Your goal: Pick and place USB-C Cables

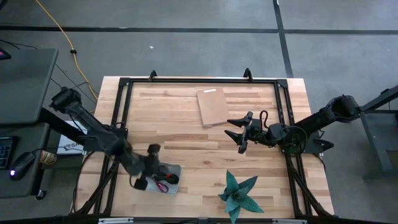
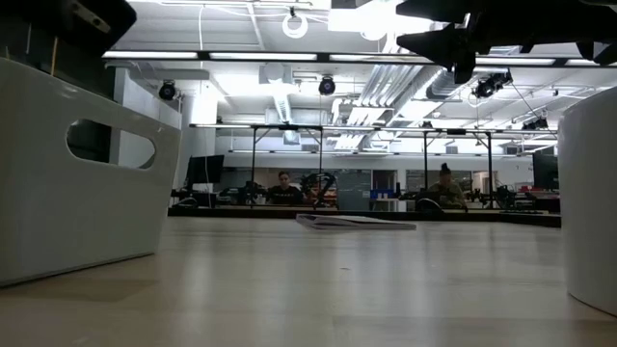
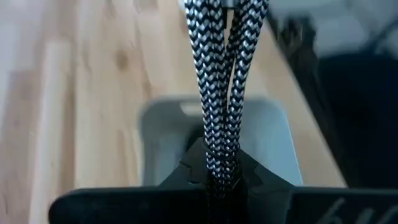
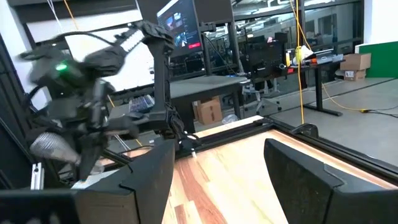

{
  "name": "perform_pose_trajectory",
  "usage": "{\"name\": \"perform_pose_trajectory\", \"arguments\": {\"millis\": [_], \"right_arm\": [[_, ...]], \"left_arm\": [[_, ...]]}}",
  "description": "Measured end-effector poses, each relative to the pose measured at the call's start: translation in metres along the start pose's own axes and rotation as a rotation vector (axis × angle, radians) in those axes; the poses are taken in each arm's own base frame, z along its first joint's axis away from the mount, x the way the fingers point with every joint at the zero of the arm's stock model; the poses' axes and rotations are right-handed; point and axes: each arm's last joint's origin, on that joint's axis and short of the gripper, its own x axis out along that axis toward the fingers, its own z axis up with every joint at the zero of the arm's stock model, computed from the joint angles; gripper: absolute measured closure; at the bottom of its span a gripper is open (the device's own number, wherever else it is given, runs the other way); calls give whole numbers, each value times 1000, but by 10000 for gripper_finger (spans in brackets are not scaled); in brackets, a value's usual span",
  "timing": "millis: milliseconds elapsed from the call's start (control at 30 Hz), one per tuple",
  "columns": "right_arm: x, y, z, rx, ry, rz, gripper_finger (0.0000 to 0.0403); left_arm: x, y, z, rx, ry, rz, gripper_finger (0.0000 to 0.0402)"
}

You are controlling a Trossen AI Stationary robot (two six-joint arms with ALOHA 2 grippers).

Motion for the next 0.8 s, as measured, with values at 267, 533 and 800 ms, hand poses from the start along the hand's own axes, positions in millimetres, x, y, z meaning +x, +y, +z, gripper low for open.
{"name": "perform_pose_trajectory", "arguments": {"millis": [267, 533, 800], "right_arm": [[0, 0, -1, 8, 13, -2, 162], [0, 0, -2, 4, 19, -2, 162], [0, 0, -2, 7, 21, 8, 162]], "left_arm": [[32, -25, 10, 95, 324, -25, 401], [37, -22, 9, 98, 420, -10, 401], [41, -22, 8, 120, 421, 4, 401]]}}
